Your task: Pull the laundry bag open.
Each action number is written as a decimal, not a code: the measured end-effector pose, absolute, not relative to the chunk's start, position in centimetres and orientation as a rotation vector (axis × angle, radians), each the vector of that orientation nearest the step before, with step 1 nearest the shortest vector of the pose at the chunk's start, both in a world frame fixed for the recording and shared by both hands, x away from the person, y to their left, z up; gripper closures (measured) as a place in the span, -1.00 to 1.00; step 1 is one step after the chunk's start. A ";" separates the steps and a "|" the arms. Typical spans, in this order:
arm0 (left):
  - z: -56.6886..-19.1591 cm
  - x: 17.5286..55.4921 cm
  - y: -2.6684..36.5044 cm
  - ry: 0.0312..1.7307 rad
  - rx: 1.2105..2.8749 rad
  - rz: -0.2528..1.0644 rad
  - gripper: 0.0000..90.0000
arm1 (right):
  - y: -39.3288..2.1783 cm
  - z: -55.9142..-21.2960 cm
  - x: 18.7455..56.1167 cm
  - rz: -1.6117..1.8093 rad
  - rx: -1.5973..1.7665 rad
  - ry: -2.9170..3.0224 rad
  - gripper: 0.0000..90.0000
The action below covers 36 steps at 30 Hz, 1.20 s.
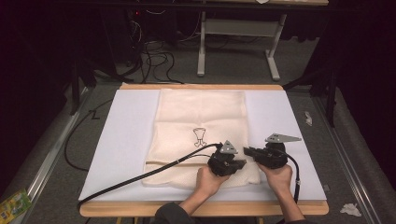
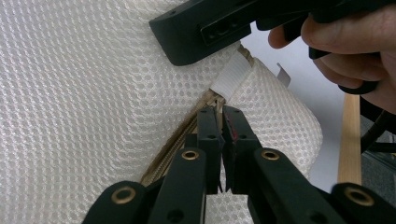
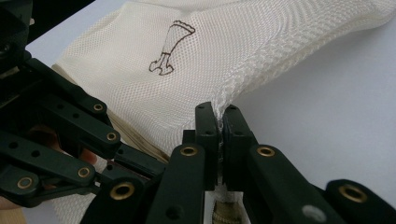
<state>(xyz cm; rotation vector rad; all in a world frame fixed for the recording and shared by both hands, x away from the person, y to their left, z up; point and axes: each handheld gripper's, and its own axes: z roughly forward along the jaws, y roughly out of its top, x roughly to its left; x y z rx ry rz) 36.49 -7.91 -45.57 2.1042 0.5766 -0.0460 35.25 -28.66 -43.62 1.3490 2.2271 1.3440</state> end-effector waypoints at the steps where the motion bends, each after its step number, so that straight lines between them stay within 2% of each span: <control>1: -45.4 36.4 -7.9 0.568 2.109 -0.030 0.93 | -28.7 -43.6 35.2 1.346 1.348 2.226 0.97; 36: -44.4 36.7 -7.1 0.552 2.144 -0.014 0.94 | -29.1 -43.6 35.2 1.330 1.312 2.256 0.97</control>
